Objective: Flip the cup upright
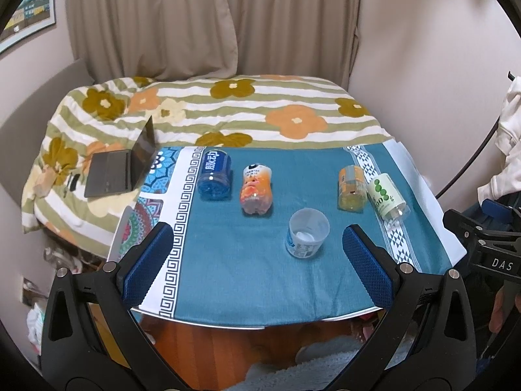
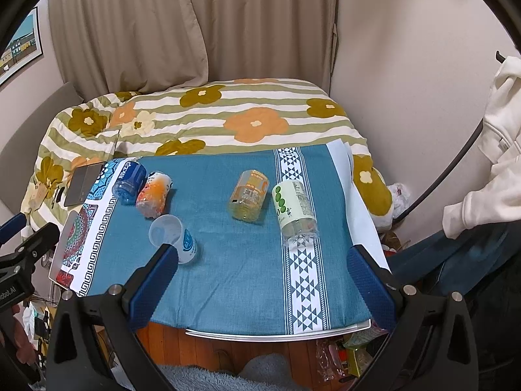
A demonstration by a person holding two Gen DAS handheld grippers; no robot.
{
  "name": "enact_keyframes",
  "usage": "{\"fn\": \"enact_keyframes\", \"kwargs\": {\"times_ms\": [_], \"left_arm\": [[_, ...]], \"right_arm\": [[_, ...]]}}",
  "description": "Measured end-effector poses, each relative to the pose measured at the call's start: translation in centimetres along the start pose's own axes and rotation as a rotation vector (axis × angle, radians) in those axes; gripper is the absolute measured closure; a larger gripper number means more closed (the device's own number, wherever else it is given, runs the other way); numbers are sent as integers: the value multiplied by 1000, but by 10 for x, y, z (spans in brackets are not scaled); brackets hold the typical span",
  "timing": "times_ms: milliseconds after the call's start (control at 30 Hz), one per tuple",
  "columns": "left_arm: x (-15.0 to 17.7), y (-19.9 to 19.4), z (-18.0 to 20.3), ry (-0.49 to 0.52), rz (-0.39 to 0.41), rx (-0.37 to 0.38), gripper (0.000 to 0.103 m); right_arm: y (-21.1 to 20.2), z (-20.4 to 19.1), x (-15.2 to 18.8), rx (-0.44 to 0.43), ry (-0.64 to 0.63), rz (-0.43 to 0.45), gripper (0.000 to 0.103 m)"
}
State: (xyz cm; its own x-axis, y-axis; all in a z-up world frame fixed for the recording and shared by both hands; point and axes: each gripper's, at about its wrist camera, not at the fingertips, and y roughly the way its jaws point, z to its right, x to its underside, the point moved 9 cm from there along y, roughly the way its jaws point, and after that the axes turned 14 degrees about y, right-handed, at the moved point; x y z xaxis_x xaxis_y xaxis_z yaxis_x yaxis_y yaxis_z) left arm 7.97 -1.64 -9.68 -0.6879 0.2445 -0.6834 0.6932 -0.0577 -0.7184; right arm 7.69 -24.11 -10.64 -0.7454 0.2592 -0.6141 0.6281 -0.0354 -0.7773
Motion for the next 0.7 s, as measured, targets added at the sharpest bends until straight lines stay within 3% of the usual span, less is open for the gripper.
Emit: {"fn": "enact_keyframes", "kwargs": {"times_ms": [700], "left_arm": [[-3,-3,-4,7,24,-20,0]], "right_arm": [[2,3,-2,3,-1,9,0]]}}
